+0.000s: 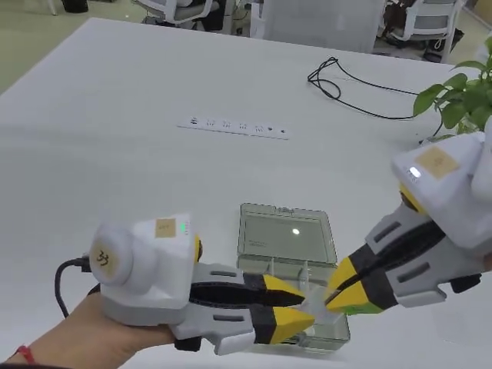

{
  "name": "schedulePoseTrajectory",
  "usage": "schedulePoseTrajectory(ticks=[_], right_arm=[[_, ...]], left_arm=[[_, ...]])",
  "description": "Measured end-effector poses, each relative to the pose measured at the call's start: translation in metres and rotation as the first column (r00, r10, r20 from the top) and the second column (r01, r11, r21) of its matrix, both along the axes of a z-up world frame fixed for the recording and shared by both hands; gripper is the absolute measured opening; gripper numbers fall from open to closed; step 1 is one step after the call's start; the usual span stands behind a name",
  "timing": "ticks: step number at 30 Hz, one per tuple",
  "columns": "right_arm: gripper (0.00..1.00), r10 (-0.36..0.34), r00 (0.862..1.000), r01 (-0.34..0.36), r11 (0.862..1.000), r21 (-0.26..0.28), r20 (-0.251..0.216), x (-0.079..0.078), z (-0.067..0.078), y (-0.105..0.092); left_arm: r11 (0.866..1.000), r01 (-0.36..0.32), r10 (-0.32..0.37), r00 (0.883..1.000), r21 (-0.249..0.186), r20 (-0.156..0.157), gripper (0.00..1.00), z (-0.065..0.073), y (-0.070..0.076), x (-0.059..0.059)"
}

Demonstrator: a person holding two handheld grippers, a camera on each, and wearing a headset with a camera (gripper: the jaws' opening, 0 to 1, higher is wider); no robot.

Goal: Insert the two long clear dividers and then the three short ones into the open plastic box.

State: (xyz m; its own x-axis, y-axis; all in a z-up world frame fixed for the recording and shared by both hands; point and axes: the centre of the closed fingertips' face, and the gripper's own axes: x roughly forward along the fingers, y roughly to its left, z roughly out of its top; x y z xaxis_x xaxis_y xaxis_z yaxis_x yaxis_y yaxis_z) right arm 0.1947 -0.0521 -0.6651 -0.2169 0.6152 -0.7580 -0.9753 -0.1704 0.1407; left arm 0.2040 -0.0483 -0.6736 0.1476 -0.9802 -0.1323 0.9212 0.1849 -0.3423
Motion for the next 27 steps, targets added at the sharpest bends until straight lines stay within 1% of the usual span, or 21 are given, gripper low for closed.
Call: schedulePoseTrajectory(ticks=[2,5,6,9,12,17,18,20,24,27], right_arm=[[0.02,-0.006,1.000,0.006,1.000,-0.002,0.004,0.003,-0.001,0.000],[0.02,-0.025,1.000,0.025,1.000,0.000,0.016,0.010,-0.002,0.000],[0.02,-0.038,0.999,0.038,0.999,-0.003,0.027,0.015,-0.004,-0.001],[0.02,-0.058,0.997,0.059,0.998,-0.016,0.049,0.024,-0.010,-0.002],[0.02,-0.071,0.996,0.073,0.997,-0.025,0.061,0.031,-0.020,-0.003],[0.02,-0.088,0.993,0.091,0.995,-0.042,0.077,0.038,-0.030,-0.002],[0.02,-0.090,0.993,0.094,0.995,-0.045,0.080,0.039,-0.032,-0.003],[0.02,-0.091,0.992,0.096,0.994,-0.057,0.091,0.043,-0.036,-0.004],[0.02,-0.094,0.990,0.102,0.992,-0.076,0.102,0.048,-0.043,-0.005],[0.02,-0.095,0.990,0.104,0.991,-0.079,0.109,0.052,-0.047,-0.004]], left_arm=[[1.000,-0.015,0.015,1.000,0.001,0.000,0.14,0.000,0.004,0.002],[0.999,-0.052,0.052,0.999,0.015,-0.014,0.20,-0.006,0.012,0.008],[0.998,-0.065,0.066,0.998,0.023,-0.023,0.22,-0.009,0.015,0.009],[0.995,-0.093,0.094,0.995,0.042,-0.026,0.29,-0.013,0.023,0.011],[0.991,-0.122,0.123,0.992,0.061,-0.020,0.34,-0.017,0.031,0.013],[0.982,-0.163,0.164,0.986,0.096,-0.009,0.42,-0.025,0.042,0.018],[0.981,-0.168,0.170,0.985,0.100,-0.011,0.44,-0.026,0.044,0.019],[0.977,-0.182,0.183,0.983,0.109,0.001,0.47,-0.028,0.047,0.021],[0.971,-0.198,0.200,0.980,0.134,0.005,0.54,-0.034,0.053,0.023],[0.968,-0.208,0.209,0.978,0.139,0.006,0.57,-0.036,0.056,0.024]])
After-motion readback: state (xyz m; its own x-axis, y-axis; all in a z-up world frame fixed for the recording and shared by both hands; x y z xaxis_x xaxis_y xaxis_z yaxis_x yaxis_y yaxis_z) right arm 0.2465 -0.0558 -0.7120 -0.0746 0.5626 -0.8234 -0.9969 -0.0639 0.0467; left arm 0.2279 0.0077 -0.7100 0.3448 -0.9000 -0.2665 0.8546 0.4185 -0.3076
